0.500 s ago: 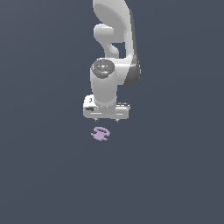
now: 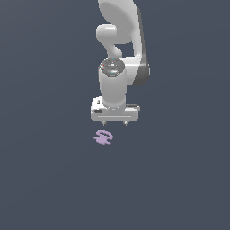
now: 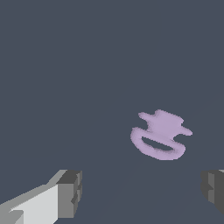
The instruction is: Pick up the object and move it to a goal position.
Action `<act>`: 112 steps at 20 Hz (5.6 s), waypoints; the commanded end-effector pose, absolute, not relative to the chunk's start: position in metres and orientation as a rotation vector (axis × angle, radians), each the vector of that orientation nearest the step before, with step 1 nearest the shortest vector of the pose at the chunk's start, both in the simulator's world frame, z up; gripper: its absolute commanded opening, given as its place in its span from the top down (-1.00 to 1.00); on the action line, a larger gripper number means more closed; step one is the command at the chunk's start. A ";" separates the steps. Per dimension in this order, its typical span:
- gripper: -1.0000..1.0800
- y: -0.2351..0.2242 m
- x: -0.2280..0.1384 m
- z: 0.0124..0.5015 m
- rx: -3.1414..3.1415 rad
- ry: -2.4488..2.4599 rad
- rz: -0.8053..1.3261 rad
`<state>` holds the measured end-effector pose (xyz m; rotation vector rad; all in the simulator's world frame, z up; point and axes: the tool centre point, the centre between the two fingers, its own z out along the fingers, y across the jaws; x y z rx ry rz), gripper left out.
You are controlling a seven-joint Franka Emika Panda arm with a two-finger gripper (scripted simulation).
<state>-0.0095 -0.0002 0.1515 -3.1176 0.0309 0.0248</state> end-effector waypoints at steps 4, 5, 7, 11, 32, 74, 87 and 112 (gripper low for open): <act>-0.92 0.004 -0.009 0.153 -3.114 0.026 0.017; -0.92 0.004 -0.009 0.153 -3.114 0.026 0.017; -0.92 0.004 -0.009 0.152 -3.114 0.019 0.017; -0.92 0.003 -0.008 0.151 -3.115 -0.018 0.016; -0.92 -0.025 -0.007 0.116 -3.063 -0.675 0.018; -0.92 -0.066 -0.009 0.056 -2.606 -1.754 0.001; -0.92 -0.066 -0.010 0.010 -2.602 -1.760 0.001; 1.00 -0.082 -0.032 0.021 -2.610 -1.767 -0.013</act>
